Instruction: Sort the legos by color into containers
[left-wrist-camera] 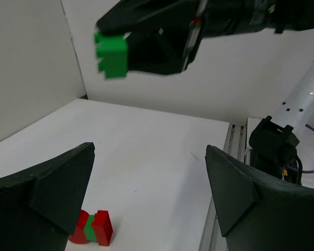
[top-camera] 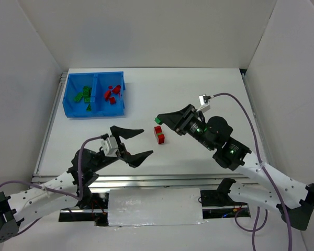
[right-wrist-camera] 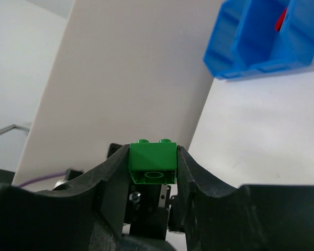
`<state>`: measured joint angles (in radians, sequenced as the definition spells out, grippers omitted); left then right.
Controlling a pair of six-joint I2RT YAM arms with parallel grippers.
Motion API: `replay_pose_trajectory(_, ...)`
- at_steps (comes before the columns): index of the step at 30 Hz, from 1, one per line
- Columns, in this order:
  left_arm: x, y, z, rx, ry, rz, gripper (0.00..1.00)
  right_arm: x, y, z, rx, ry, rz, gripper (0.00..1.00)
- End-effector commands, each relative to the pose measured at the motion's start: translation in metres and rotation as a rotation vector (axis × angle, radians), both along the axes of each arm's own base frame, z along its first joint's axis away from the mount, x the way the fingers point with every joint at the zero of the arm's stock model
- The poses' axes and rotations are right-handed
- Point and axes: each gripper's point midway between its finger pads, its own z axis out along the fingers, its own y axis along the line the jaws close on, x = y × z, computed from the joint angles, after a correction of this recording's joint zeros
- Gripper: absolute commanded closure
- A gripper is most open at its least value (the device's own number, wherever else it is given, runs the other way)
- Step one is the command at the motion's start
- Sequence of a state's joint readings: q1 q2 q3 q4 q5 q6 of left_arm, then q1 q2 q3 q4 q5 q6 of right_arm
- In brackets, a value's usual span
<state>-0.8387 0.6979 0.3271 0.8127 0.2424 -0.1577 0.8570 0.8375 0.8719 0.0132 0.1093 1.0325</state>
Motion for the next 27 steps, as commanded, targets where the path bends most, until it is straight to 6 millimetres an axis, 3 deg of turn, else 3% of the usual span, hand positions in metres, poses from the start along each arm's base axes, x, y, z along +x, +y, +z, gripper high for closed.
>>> replay_pose_trajectory(1,-0.006,0.008,0.050,-0.090,-0.165,0.072,0.01,-0.008,0.022,0.009,0.110,0.028,0.100,1.00)
replay_pose_trajectory(2,-0.001,0.009,0.058,-0.091,-0.163,0.103,0.00,-0.007,0.027,0.008,0.107,0.026,0.104,1.00)
replay_pose_trajectory(7,0.008,0.005,0.061,-0.078,-0.143,0.131,0.00,-0.013,0.048,0.002,0.062,0.029,0.135,1.00)
replay_pose_trajectory(12,0.023,0.006,0.067,-0.047,-0.131,0.203,0.03,-0.014,0.050,-0.005,0.078,0.036,0.142,1.00)
replay_pose_trajectory(16,0.028,0.001,0.071,-0.019,-0.121,0.206,0.23,-0.014,0.054,-0.005,0.072,0.032,0.151,1.00)
replay_pose_trajectory(18,0.029,-0.001,0.069,-0.010,-0.112,0.208,0.40,-0.014,0.056,-0.004,0.064,0.033,0.154,1.00)
replay_pose_trajectory(25,0.027,0.002,0.078,-0.042,-0.115,0.203,0.43,-0.010,0.062,-0.015,0.046,0.053,0.145,1.00)
replay_pose_trajectory(27,0.028,0.000,0.079,-0.031,-0.108,0.203,0.51,-0.010,0.062,-0.016,0.047,0.052,0.147,1.00)
